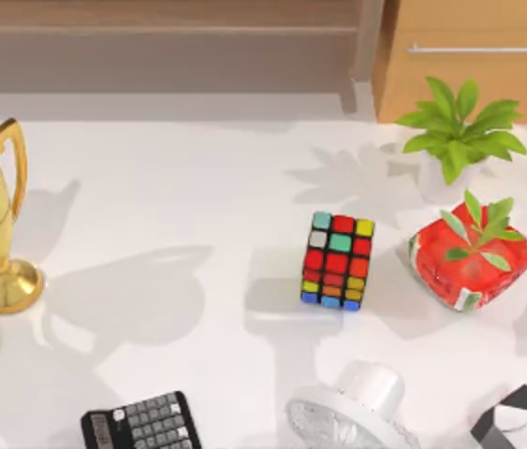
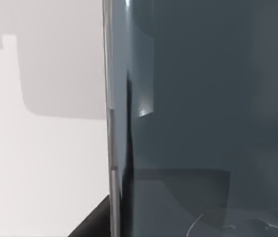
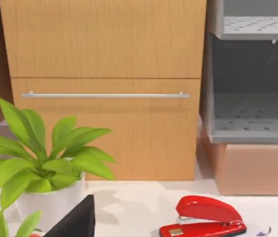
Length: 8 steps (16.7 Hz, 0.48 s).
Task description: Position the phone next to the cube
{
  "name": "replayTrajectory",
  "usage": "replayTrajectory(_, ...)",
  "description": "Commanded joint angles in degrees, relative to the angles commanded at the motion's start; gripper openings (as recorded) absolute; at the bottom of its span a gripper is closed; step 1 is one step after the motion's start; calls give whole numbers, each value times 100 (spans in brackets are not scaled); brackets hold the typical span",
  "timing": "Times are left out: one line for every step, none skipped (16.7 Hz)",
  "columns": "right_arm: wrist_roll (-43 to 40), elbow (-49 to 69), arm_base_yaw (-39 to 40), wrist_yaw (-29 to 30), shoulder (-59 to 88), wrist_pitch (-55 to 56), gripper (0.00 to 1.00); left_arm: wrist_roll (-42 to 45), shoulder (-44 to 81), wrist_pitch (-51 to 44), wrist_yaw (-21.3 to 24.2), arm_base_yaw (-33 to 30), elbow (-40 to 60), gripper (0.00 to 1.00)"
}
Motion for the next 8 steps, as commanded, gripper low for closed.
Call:
replayTrajectory(0, 0, 0, 0, 0, 0, 100, -115, -51, 44, -18, -75, 156, 0)
replayTrajectory(0, 0, 0, 0, 0, 0, 100, -258, -85, 93, -36, -177, 334, 0)
replayTrajectory(0, 0, 0, 0, 0, 0, 100, -423, -105, 142, -53, -302, 526, 0)
replayTrajectory(0, 0, 0, 0, 0, 0, 100, -604, -113, 191, -69, -448, 728, 0)
replayTrajectory(0, 0, 0, 0, 0, 0, 100, -802, -110, 236, -83, -615, 936, 0)
replayTrajectory(0, 0, 0, 0, 0, 0, 100, -1014, -94, 276, -95, -801, 1148, 0)
replayTrajectory(0, 0, 0, 0, 0, 0, 100, -1242, -67, 307, -106, -1008, 1360, 0)
replayTrajectory(0, 0, 0, 0, 0, 0, 100, -1483, -28, 322, -113, -1236, 1566, 0)
